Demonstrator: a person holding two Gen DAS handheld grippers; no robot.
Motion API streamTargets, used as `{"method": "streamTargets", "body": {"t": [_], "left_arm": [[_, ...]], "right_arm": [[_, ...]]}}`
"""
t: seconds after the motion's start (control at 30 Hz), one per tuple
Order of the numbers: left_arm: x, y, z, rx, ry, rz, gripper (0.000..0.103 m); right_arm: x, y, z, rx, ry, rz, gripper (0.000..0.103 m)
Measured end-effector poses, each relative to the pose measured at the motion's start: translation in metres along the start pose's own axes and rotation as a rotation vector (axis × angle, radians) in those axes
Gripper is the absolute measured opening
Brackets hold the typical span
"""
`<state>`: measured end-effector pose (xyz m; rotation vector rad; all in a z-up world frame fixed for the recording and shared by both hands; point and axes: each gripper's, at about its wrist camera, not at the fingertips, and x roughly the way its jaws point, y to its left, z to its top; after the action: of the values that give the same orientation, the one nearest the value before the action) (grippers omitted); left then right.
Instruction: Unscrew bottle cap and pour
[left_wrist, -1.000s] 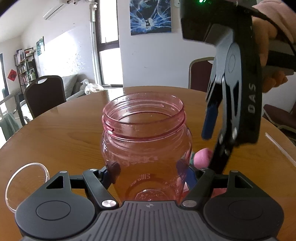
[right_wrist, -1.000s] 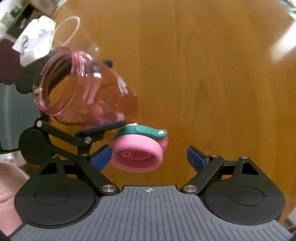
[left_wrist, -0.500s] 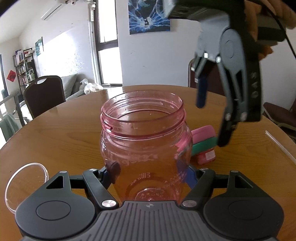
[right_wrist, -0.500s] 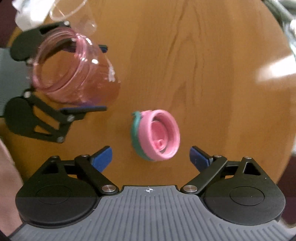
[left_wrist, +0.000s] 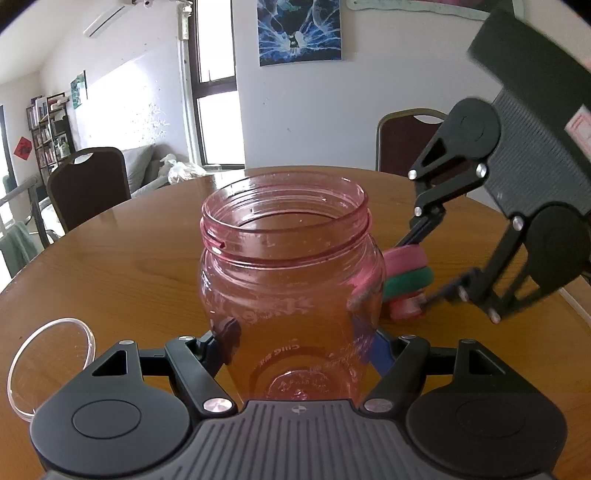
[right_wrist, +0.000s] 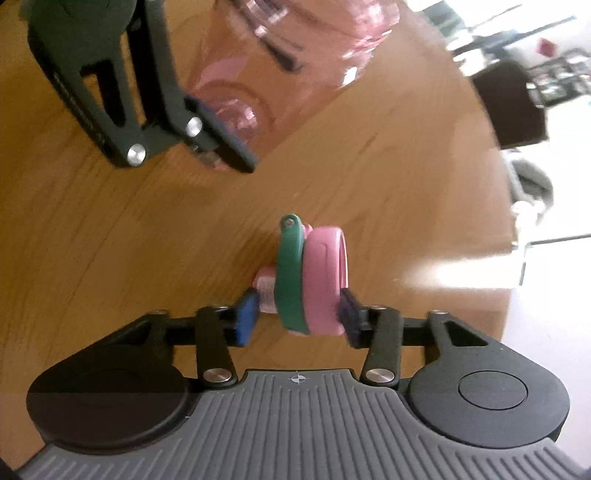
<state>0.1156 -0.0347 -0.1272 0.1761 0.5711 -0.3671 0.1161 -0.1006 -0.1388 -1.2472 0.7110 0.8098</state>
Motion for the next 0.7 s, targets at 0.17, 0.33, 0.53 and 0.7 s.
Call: {"method": "streamTargets", "body": {"t": [0.17,0.33,0.53,0.7], "left_arm": [[-0.002,-0.002,-0.002,0.003,0.007,0.001,0.073],[-0.003,-0.004,-0.003,0.005,0.015,0.003,0.073],[-0.004,-0.006,-0.002,0.017,0.033,0.004,0.074],[-0.004,-0.006,-0.001,0.025,0.036,0.007,0.074]], "right_arm": [[-0.006,-0.008,-0.015,0.294,-0.071,0.082,0.027],[-0.018,-0.039,-0.047,0.757,-0.226,0.252,0.015],[-0.004,-0.039,-0.090,1.124,-0.367,0.447,0.016],[-0.027,-0.033,-0.103,1.056,-0.349,0.482,0.060]]}}
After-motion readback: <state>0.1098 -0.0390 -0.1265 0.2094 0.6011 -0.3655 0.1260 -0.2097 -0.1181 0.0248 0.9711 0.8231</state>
